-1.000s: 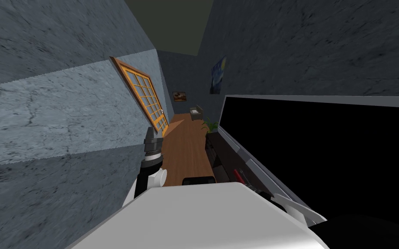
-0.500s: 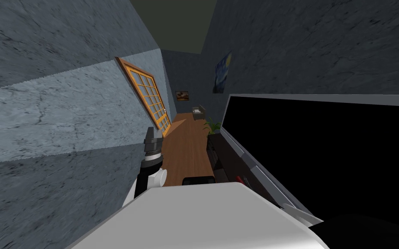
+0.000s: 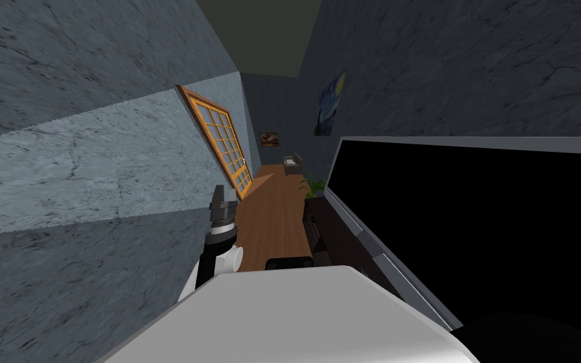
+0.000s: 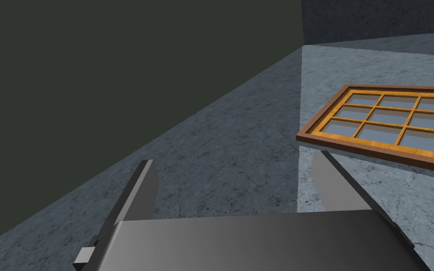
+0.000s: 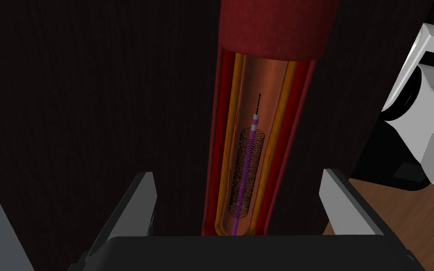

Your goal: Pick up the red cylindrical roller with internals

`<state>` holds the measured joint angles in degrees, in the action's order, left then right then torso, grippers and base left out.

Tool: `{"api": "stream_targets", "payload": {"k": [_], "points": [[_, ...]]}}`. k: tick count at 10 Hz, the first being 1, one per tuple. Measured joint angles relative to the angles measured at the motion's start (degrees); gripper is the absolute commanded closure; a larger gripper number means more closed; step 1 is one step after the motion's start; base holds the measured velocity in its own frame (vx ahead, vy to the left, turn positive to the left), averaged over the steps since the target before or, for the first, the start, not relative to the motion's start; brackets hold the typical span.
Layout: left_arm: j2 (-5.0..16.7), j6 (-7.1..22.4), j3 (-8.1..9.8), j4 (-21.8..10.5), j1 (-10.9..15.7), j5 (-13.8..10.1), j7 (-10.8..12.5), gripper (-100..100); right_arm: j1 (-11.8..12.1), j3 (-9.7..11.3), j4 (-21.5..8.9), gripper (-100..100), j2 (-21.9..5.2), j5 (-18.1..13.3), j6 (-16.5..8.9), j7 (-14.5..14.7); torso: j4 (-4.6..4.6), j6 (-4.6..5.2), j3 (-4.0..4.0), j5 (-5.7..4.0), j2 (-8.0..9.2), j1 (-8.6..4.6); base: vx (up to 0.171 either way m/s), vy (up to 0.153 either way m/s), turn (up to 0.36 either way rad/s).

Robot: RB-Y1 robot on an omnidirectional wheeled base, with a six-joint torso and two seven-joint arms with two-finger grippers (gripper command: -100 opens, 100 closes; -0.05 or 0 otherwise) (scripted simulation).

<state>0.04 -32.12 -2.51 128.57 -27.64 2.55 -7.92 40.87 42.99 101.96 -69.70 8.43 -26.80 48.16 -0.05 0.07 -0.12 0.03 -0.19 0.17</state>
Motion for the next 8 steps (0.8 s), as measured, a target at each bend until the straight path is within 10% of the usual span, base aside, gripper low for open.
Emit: {"api": "stream_targets", "payload": {"k": [1,2,7,8], "points": [[0.0,0.0,0.0,0.0,0.0,0.0,0.0,0,0.0,0.2,-0.1,0,0.0,0.1,0.0,0.1,0.02,0.01,0.04,0.01,0.08,0.03,0.0,0.0,0.0],[0.0,0.0,0.0,0.0,0.0,0.0,0.0,0,0.0,0.1,-0.1,-100,0.0,0.1,0.0,0.1,0.03,0.01,0.08,0.01,0.14,0.05,-0.004,-0.011,0.073],[0.0,0.0,0.0,0.0,0.0,0.0,0.0,0,-1.7,1.4,-6.1,-100,5.5,-1.4,1.4,-0.1,0.05,0.0,0.13,-0.01,0.22,-0.03,-0.007,-0.02,0.062],[0.0,0.0,0.0,0.0,0.0,0.0,0.0,0,-1.8,1.4,-6.3,100,5.6,-1.4,1.5,0.0,0.05,0.02,0.12,0.01,0.21,0.01,0.0,0.0,0.0]]}}
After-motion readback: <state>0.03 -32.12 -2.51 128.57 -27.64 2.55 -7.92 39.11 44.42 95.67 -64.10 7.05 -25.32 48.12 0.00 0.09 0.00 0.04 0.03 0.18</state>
